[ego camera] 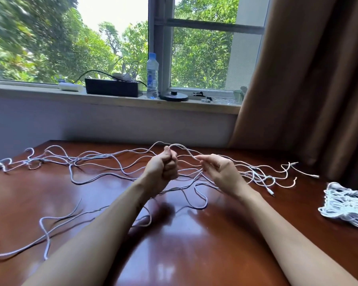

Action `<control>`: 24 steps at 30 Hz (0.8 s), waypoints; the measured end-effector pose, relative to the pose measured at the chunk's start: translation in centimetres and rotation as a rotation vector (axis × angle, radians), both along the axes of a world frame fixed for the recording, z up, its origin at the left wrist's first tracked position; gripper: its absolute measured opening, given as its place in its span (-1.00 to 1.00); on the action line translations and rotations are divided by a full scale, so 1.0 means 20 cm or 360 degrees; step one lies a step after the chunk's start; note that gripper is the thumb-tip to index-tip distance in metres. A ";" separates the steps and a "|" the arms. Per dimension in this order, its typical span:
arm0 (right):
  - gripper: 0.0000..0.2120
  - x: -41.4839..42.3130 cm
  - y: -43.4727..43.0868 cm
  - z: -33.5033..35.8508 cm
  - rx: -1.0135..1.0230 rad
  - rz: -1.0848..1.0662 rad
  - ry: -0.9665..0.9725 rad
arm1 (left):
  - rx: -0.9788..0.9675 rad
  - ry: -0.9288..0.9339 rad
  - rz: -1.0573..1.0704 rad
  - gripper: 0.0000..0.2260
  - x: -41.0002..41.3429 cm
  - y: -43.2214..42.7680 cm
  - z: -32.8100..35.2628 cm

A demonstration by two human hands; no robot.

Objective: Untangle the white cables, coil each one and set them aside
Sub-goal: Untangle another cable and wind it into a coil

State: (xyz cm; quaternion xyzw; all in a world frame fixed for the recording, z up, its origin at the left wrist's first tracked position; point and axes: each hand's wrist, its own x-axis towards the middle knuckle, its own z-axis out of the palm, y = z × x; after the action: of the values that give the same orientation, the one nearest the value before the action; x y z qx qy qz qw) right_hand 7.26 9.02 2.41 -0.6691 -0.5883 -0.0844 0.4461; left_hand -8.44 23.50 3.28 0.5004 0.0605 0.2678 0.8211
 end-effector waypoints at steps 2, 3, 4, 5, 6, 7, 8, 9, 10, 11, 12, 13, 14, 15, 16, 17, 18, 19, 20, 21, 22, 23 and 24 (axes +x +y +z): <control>-0.76 -0.01 0.01 0.00 -0.0009 -0.0029 -0.0051 | -0.0167 -0.0125 -0.0013 -0.67 -0.02 0.02 0.03; -0.78 -0.01 0.01 0.00 0.0011 -0.0072 -0.0085 | -0.0250 -0.0190 -0.0018 -0.70 -0.02 0.03 0.04; -0.83 -0.01 0.01 0.01 0.0046 -0.0129 -0.0126 | -0.0330 -0.0254 -0.0019 -0.71 -0.03 0.04 0.04; -0.89 0.00 0.01 0.01 0.0080 -0.0175 -0.0146 | -0.0406 -0.0307 -0.0019 -0.70 -0.04 0.05 0.05; -0.93 0.01 0.01 0.01 0.0096 -0.0201 -0.0138 | -0.0473 -0.0344 -0.0022 -0.68 -0.04 0.06 0.05; -0.94 0.01 0.01 0.02 0.0087 -0.0208 -0.0118 | -0.0540 -0.0377 -0.0035 -0.65 -0.04 0.06 0.05; -0.95 0.01 0.01 0.01 0.0063 -0.0204 -0.0109 | -0.0597 -0.0404 -0.0053 -0.64 -0.05 0.07 0.05; -0.95 0.00 0.01 0.00 0.0041 -0.0190 -0.0122 | -0.0641 -0.0424 -0.0074 -0.63 -0.05 0.06 0.05; -0.95 0.00 0.01 0.00 0.0031 -0.0170 -0.0161 | -0.0672 -0.0433 -0.0101 -0.63 -0.05 0.06 0.05; -0.96 -0.01 0.02 -0.01 0.0030 -0.0143 -0.0218 | -0.0696 -0.0441 -0.0143 -0.63 -0.06 0.05 0.05; -0.96 -0.03 0.02 -0.02 0.0033 -0.0107 -0.0275 | -0.0710 -0.0446 -0.0194 -0.62 -0.06 0.03 0.05; -0.95 -0.04 0.03 -0.02 0.0032 -0.0071 -0.0321 | -0.0713 -0.0447 -0.0238 -0.61 -0.06 0.02 0.05; -0.94 -0.05 0.04 -0.02 0.0030 -0.0038 -0.0347 | -0.0709 -0.0443 -0.0268 -0.59 -0.07 0.01 0.06; -0.93 -0.06 0.05 -0.02 0.0024 -0.0013 -0.0353 | -0.0700 -0.0444 -0.0289 -0.58 -0.07 0.00 0.06; -0.91 -0.07 0.06 -0.02 0.0017 0.0013 -0.0337 | -0.0696 -0.0458 -0.0302 -0.57 -0.07 -0.01 0.06; -0.88 -0.07 0.06 -0.03 0.0001 0.0043 -0.0295 | -0.0705 -0.0487 -0.0304 -0.58 -0.07 -0.01 0.07; -0.84 -0.08 0.06 -0.03 -0.0013 0.0082 -0.0238 | -0.0726 -0.0523 -0.0287 -0.60 -0.07 0.00 0.07; -0.82 -0.09 0.06 -0.03 -0.0030 0.0117 -0.0183 | -0.0755 -0.0562 -0.0248 -0.59 -0.07 0.01 0.07; -0.83 -0.10 0.06 -0.04 -0.0054 0.0162 -0.0134 | -0.0791 -0.0595 -0.0187 -0.58 -0.07 0.02 0.08; -0.86 -0.11 0.06 -0.04 -0.0084 0.0207 -0.0101 | -0.0832 -0.0620 -0.0115 -0.56 -0.07 0.04 0.08; -0.90 -0.12 0.06 -0.04 -0.0112 0.0248 -0.0086 | -0.0867 -0.0640 -0.0045 -0.56 -0.07 0.06 0.08; -0.90 -0.13 0.06 -0.04 -0.0144 0.0277 -0.0083 | -0.0882 -0.0657 0.0012 -0.56 -0.07 0.09 0.09; -0.87 -0.15 0.06 -0.05 -0.0181 0.0304 -0.0083 | -0.0871 -0.0661 0.0065 -0.57 -0.07 0.11 0.09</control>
State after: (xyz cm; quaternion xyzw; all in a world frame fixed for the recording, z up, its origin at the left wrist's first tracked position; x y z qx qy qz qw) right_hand 4.22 10.31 1.51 -0.6318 -0.6647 -0.0253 0.3980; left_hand -9.86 25.71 5.10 0.1952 -0.0283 0.3542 0.9142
